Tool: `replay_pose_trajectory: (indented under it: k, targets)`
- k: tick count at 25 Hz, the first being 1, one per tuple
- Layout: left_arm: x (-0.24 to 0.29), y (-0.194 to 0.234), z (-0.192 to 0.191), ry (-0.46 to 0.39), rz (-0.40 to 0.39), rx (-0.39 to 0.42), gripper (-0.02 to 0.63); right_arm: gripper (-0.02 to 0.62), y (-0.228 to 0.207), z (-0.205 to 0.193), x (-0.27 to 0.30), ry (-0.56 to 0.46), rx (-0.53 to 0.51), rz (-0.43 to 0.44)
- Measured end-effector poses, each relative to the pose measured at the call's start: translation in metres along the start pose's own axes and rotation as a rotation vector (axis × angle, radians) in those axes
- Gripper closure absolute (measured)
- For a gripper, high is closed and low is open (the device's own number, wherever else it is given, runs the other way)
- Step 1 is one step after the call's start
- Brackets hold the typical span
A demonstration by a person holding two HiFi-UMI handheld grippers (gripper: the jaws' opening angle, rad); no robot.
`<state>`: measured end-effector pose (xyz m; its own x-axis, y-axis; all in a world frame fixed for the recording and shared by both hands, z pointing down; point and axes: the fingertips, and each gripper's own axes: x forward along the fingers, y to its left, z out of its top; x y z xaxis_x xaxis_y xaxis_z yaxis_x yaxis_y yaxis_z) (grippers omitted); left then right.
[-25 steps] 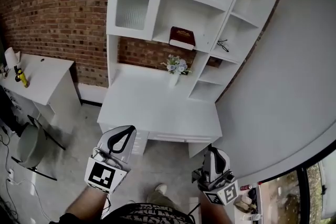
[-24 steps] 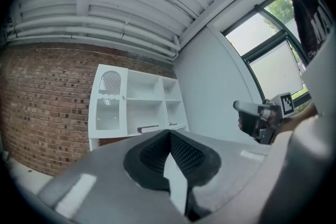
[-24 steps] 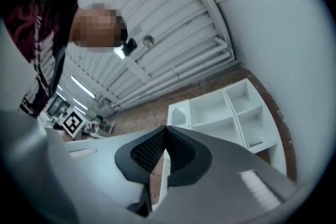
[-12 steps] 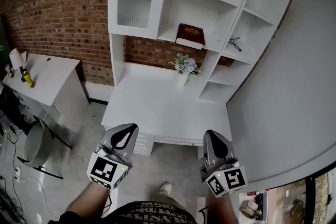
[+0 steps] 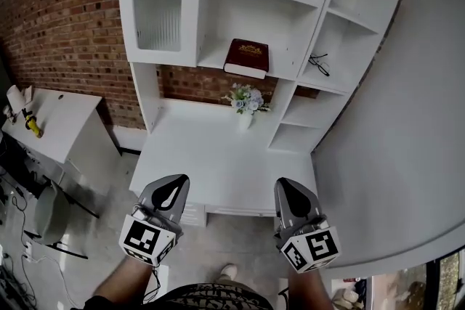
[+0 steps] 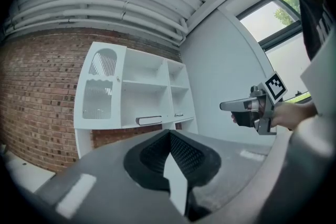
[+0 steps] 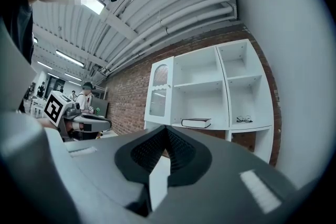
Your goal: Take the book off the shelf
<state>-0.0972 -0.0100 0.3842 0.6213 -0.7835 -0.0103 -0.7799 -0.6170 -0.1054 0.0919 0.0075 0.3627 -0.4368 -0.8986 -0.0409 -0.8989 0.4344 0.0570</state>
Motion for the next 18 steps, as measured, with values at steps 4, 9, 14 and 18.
replay_pose_trajectory:
  k: [4, 9, 14, 18]
  targets:
    - [0.034, -0.001, 0.009, -0.008, 0.027, -0.006, 0.606, 0.578, -0.034, 0.001, 0.017, -0.002, 0.009, 0.017]
    - [0.071, 0.0, 0.013, -0.024, 0.074, -0.007, 0.606, 0.578, -0.075, -0.002, 0.034, -0.001, 0.021, 0.048]
    - [0.091, 0.009, 0.005, -0.015, 0.134, -0.005, 0.606, 0.577, -0.1, -0.006, 0.049, -0.02, 0.047, 0.099]
    - [0.103, 0.006, 0.006, 0.005, 0.139, -0.02, 0.606, 0.577, -0.108, -0.016, 0.063, -0.007, 0.074, 0.132]
